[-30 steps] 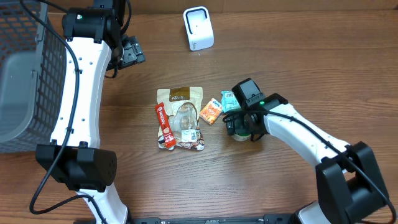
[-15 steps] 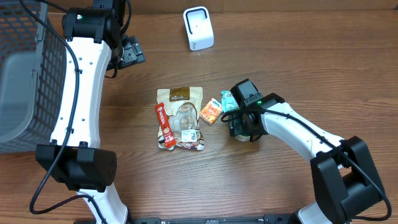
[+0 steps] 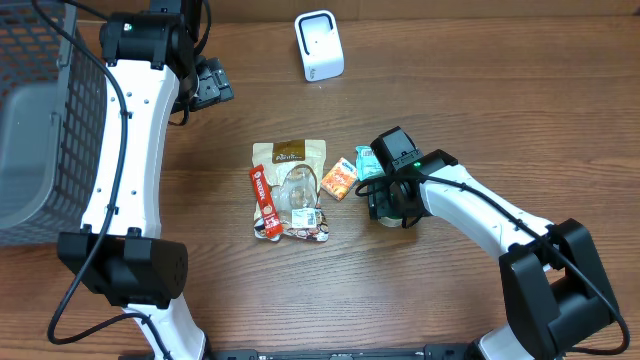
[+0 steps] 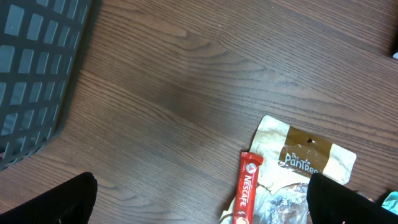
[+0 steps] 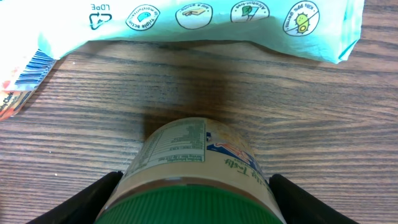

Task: Scan the item barcode
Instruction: 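Hold the green cup with the right gripper near the items, then lift the green-lidded jar with the right gripper toward the scanner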

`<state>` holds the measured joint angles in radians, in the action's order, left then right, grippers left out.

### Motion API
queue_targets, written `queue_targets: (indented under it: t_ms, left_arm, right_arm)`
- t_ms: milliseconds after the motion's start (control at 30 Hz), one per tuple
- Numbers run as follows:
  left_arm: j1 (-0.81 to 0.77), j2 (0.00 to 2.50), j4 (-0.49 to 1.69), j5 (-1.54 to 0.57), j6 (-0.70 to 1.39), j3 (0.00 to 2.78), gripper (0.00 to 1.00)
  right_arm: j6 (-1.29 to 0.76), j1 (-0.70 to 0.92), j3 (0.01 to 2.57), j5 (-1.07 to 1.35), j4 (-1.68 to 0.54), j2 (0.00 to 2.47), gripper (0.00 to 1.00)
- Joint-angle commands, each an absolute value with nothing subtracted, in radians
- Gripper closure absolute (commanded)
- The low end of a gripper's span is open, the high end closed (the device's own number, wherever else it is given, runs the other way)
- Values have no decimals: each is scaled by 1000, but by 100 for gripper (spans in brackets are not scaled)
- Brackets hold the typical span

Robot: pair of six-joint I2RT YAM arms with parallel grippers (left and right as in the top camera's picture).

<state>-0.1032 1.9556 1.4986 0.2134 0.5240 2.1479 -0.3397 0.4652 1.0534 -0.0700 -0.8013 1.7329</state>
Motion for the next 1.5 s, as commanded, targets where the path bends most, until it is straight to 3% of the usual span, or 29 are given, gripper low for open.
queue_targets:
  t_ms: [0,33,233,533,867,1000,1133,1300,1467]
  left_arm:
    - [-105,1944,1498,216,531,2146,0]
    - [-105,1944,1498,216,531,2146,0]
    - [-105,1944,1498,216,531,2146,0]
    - [-105,1944,1498,216,531,2146,0]
    - [-105,1944,1498,216,531,2146,1]
    - [-105,1944,1498,216,531,2146,0]
    - [-105,1944,1498,216,531,2146,0]
    - [-105,1944,1498,216,531,2146,0]
    - [-105,1944,1498,216,531,2146,0]
  right_arm:
    - [-324,464,1046,-76,-797,1736,18]
    - [-324,464,1046,-76,-798,1736,0]
    - [-324,464,1046,-76,-805,1736,0]
    - [-324,464,1046,-76,-817,1736,27]
    - [-324,464,1047,-76,-822,1736,34]
    - [-324,464,1047,-76,-820,1736,47]
    - [-324,464,1052,-76,-823,1736,51]
    - [-305,464,1217,-76,-1000,1725,56]
    - [-294,464,1624,-76,-1340,1724,63]
